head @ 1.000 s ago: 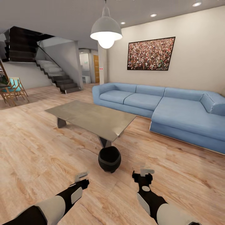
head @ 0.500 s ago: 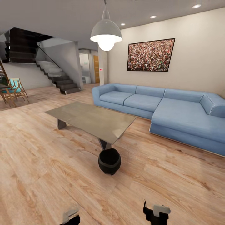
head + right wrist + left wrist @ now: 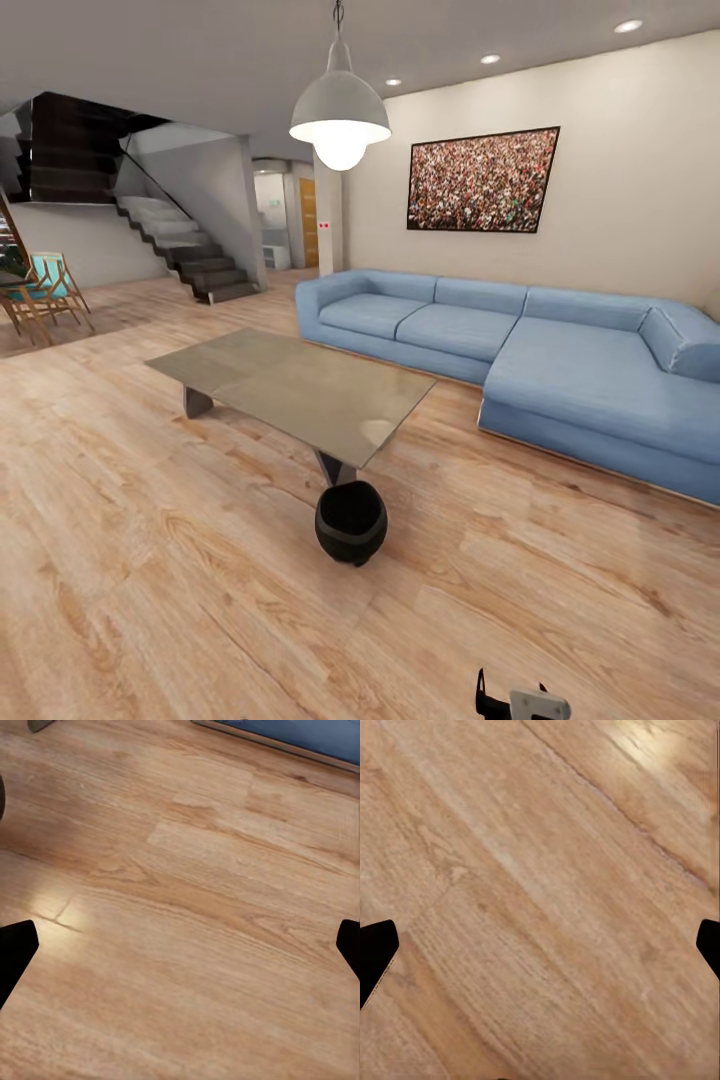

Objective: Place each of the two pumpkins and all three candles from the living room inside a cabinet in the living room (use any cabinet), then make sure every cabinet is closed, and position the cauldron so it is next to a table in the living room.

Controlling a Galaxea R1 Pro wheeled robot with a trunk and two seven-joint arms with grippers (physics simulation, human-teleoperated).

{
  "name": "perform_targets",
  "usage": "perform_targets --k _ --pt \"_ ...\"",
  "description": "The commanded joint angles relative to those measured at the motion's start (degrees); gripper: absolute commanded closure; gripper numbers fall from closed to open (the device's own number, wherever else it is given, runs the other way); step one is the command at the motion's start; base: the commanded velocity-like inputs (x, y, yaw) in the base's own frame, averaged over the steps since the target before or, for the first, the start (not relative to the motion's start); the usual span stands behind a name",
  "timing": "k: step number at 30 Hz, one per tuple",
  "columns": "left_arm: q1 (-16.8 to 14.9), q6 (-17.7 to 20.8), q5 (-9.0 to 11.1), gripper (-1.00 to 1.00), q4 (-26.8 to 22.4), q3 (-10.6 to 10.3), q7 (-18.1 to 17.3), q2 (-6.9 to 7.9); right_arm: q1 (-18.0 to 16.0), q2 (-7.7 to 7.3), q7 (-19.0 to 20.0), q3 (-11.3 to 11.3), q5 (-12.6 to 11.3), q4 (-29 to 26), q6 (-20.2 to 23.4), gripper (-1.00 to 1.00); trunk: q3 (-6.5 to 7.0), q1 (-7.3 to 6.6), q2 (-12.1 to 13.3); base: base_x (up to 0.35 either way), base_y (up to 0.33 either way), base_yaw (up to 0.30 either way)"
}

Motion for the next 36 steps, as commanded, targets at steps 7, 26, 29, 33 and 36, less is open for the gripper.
perform_targets --k 7,26,29,33,36 --pt "0.0 -4.3 0.4 -1.0 0.0 -0.4 0.4 0.02 0.0 0.12 -0.3 0.6 -0.2 0.2 -0.1 -1.0 1.21 -1.55 2.8 0.0 0.0 0.0" --pt "8.4 -24.9 3.1 -1.0 0.1 0.1 0.9 0.55 4.2 -1.04 -0.2 0.4 0.1 0.2 -3.9 -1.0 4.62 -5.72 10.4 0.0 0.0 0.0" --pt "10.6 -28.4 3.0 -1.0 0.1 0.0 0.9 0.75 6.0 -1.2 -0.2 0.3 0.2 0.2 -7.0 -1.0 5.16 -6.38 11.6 0.0 0.0 0.0" --pt "11.9 -34.1 3.0 -1.0 0.1 -0.1 0.9 0.74 7.9 -1.25 -0.3 0.4 0.2 0.2 -11.2 -1.0 5.87 -7.26 13.2 0.0 0.0 0.0" --pt "12.4 -36.3 3.0 -1.0 0.1 -0.1 0.9 0.72 9.5 -1.26 -0.3 0.4 0.2 0.1 -14.7 -1.0 6.41 -7.92 14.4 0.0 0.0 0.0"
